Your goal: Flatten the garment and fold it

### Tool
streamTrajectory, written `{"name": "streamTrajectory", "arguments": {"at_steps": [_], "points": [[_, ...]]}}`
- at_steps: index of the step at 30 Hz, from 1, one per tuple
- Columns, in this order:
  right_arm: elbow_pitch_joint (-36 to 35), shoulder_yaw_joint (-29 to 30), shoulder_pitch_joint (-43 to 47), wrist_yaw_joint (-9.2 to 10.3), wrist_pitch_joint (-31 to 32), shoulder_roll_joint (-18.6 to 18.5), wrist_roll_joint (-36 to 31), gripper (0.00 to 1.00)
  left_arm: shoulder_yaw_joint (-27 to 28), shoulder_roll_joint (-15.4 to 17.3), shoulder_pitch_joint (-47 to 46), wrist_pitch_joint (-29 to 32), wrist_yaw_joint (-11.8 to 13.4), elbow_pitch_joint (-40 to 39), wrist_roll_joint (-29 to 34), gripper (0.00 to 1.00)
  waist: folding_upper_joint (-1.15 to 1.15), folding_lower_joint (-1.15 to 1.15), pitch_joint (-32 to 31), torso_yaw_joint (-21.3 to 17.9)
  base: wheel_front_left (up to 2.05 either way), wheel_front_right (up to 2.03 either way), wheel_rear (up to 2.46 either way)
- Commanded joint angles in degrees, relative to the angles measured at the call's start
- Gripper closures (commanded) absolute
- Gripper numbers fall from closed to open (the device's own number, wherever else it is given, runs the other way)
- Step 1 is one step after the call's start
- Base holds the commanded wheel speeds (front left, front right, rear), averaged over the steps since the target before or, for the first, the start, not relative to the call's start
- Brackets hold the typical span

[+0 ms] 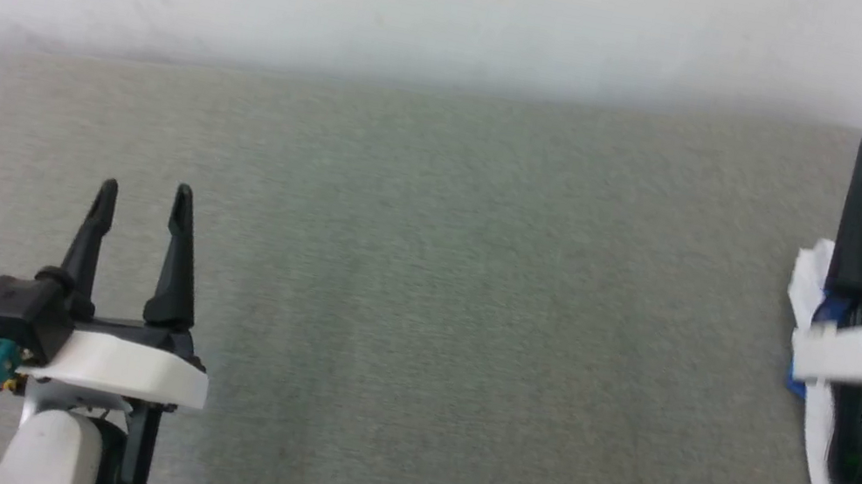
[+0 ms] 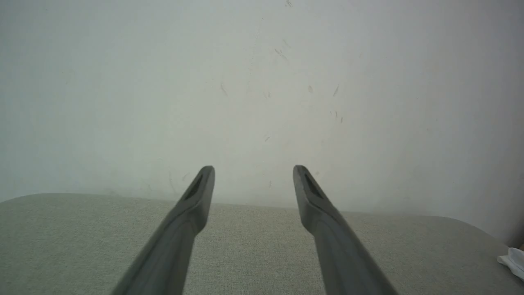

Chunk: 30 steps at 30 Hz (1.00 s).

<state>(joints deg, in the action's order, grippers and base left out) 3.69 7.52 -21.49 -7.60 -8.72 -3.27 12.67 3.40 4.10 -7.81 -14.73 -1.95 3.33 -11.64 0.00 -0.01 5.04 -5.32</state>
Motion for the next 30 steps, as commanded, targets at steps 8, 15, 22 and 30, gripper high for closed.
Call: {"name": "streamTrajectory", "arguments": {"at_steps": [8,15,22,30], "points": [[3.8,-0.4,9.2,0.11,-5.2,0.4,3.6,0.0,-1.6,-0.3,0.7,0.2,1.0,3.5,-0.4,0.0,0.0,0.01,-5.6,7.2,0.0,0.0,0.0],[6.0,-2.8,14.4,0.11,-6.2,0.4,1.1,0.0,-1.3,-0.5,1.2,0.0,2.5,6.2,-1.4,0.0,0.0,0.01,-6.7,7.7,0.0,0.0,0.0],[4.8,-2.6,20.2,0.11,-6.3,0.4,0.6,0.0,-1.8,-0.8,2.6,-0.1,3.0,8.2,-2.6,0.0,0.0,0.01,-8.1,8.3,0.0,0.0,0.0],[4.8,-2.6,23.9,0.11,-6.3,0.4,0.3,0.0,-3.1,-1.0,4.6,-0.2,3.1,10.2,-2.8,0.0,0.0,0.01,-9.0,8.4,0.0,0.0,0.0]]}}
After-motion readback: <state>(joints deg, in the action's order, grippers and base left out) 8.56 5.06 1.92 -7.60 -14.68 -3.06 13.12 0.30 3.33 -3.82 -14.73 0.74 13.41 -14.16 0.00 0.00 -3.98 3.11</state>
